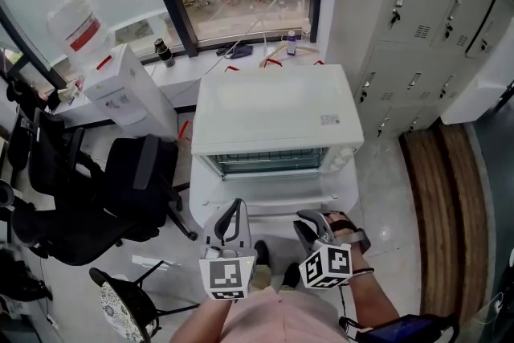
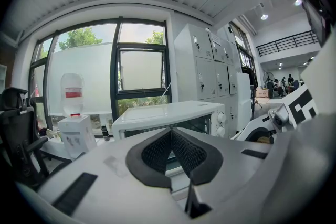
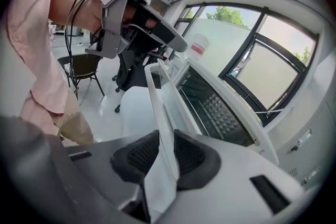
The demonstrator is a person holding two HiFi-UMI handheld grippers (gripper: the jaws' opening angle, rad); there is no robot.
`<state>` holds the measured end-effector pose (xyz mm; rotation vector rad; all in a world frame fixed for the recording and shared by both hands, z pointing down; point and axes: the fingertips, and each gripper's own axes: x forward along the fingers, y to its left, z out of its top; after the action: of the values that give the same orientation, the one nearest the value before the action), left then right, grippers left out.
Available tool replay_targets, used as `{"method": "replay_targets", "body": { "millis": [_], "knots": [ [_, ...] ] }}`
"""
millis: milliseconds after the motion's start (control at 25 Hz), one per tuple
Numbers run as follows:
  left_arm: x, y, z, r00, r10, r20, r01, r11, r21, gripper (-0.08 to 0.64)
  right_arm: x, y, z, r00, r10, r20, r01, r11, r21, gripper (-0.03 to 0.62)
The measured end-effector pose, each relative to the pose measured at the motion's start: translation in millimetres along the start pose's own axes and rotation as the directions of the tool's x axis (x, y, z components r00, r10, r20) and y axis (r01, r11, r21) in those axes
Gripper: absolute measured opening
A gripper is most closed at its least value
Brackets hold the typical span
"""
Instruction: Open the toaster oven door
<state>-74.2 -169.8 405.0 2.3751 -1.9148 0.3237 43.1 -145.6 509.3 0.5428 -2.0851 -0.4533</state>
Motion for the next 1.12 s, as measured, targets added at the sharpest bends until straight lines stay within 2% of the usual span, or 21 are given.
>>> {"method": "replay_targets", "body": {
  "millis": [760, 1120],
  "knots": [
    [-8.9, -3.0, -7.8, 1.0, -0.001, -0.015, 0.001, 1.0, -0.004, 0.014, 1.2, 26.3, -10.8, 0.999, 0.038, -0.014, -0.038, 0.999, 0.008, 0.091],
    [-22.9, -14.8, -21.0, 0.999, 0.001, -0.046, -0.003, 0.999, -0.037, 0.014, 1.5, 32.0, -12.6, 0.999, 0.042, -0.006, -0.043, 0.999, 0.0, 0.089]
  ]
}}
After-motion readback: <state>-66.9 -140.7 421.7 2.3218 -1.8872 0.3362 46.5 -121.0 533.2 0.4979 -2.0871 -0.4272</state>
